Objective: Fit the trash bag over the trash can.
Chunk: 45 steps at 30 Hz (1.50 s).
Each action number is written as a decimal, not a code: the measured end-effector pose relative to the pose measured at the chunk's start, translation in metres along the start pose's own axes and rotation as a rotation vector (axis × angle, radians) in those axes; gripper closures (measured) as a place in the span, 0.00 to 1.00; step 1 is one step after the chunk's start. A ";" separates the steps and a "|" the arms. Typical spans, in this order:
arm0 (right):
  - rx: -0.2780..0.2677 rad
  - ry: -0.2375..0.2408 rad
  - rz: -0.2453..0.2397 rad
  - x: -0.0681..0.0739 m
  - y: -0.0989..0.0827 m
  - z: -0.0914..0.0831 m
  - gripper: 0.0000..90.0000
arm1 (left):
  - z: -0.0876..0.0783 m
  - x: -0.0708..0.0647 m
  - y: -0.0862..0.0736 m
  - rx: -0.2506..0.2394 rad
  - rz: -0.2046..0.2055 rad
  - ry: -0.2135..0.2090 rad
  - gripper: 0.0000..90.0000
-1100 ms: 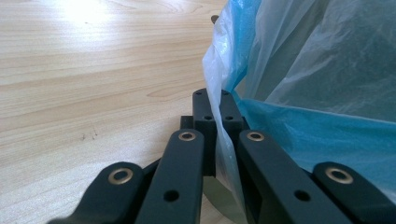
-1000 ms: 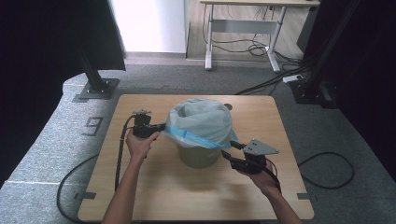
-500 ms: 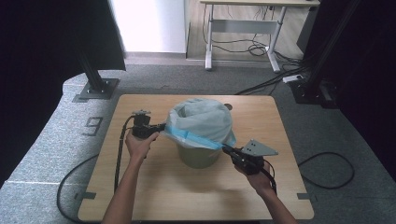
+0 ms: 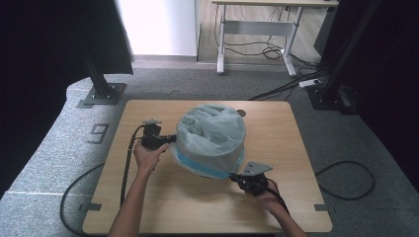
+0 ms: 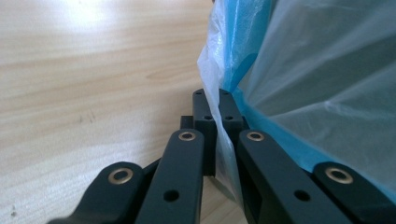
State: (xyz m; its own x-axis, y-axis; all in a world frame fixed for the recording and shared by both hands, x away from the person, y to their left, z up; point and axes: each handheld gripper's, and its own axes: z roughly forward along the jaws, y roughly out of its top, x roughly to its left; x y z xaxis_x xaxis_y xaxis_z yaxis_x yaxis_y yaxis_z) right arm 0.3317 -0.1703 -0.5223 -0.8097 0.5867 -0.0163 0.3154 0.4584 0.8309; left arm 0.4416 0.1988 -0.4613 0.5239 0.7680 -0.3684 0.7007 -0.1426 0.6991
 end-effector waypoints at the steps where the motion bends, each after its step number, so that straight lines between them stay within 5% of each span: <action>1: 0.012 0.003 0.008 -0.002 -0.003 0.002 0.99 | 0.002 0.001 -0.001 0.006 -0.006 -0.002 0.99; 9: 0.090 -0.042 0.021 -0.016 -0.023 0.012 0.99 | 0.020 0.001 -0.008 0.065 -0.005 -0.005 0.99; 20: 0.087 -0.049 0.067 -0.027 -0.030 0.010 0.98 | 0.033 0.000 -0.013 0.091 -0.014 -0.013 0.99; 42: 0.011 -0.051 0.084 -0.030 -0.030 0.001 0.95 | 0.020 -0.001 -0.021 0.020 0.023 -0.023 0.90; 45: -0.004 -0.055 0.080 -0.030 -0.029 -0.001 0.89 | 0.016 -0.002 -0.020 0.005 0.024 -0.009 0.81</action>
State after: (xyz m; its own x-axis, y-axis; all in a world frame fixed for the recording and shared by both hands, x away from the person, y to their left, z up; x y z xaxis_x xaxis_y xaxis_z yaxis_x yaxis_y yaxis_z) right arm 0.3464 -0.2014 -0.5456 -0.7536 0.6570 0.0203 0.3763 0.4060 0.8328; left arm 0.4351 0.1901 -0.4844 0.5446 0.7589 -0.3570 0.6903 -0.1639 0.7047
